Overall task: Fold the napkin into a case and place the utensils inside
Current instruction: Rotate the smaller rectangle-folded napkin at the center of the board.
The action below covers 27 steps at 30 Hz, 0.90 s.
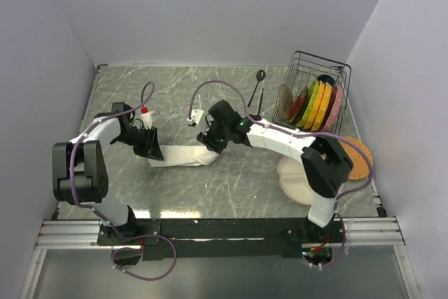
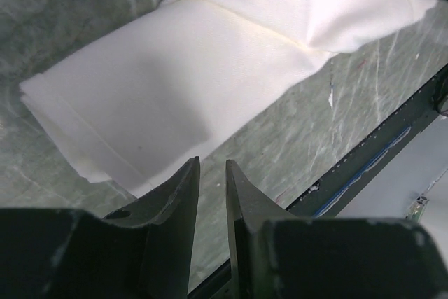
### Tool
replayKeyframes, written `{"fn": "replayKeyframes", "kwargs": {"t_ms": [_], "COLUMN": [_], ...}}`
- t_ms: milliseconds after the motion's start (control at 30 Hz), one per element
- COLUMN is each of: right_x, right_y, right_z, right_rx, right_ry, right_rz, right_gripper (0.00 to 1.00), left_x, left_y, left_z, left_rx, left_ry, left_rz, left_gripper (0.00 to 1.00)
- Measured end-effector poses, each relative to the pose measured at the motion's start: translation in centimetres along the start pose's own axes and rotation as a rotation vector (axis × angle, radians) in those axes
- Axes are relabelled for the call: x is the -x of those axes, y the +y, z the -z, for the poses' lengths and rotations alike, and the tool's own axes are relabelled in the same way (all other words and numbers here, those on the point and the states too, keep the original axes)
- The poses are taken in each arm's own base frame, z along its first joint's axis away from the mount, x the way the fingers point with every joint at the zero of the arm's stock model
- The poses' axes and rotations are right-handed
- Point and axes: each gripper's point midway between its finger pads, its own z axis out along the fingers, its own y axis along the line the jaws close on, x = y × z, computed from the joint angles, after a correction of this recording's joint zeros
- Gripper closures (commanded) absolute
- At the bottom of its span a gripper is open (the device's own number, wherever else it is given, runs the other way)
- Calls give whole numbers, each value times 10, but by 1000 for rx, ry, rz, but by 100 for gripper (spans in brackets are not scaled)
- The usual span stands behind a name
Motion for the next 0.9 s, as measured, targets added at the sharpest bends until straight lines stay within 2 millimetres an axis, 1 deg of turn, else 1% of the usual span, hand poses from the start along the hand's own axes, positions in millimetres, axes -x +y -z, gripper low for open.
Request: {"fn": "replayKeyframes", "kwargs": {"t_ms": [100,133,233,400,533,567,633,767,800,833,900], "right_x": [-14,-21,-37,-45,-61,-60,-57,-53,-51,-49,-42], "right_y": [9,14,25,32,40,40,41,49,52,53,57], "right_z": [-17,-21,-22,-24,-39,-42,-42,-43,-42,-42,-36], "right_rx": [63,86,134,166,197,203,202,220,229,239,272], "right_ry": [51,73,117,139,191,193,190,197,199,202,206], "right_rz": [-36,-48,-72,-92,-122,-125,-126,-113,-112,-117,-136], "right_gripper": [56,56,56,53,50,50,47,41,39,34,31], "left_x": [2,5,9,5,3,5,12,40,50,55,67], "left_y": [6,8,14,24,33,34,36,43,44,44,44], "left_z": [-3,-4,-9,-21,-32,-32,-33,-33,-32,-31,-25], "left_rx": [10,13,16,18,17,16,16,19,21,23,25], "left_ry": [18,22,33,77,119,128,133,107,90,79,41], "left_rz": [21,25,42,95,150,164,174,159,142,129,101], "left_gripper": [74,74,74,74,75,75,72,64,60,59,57]}}
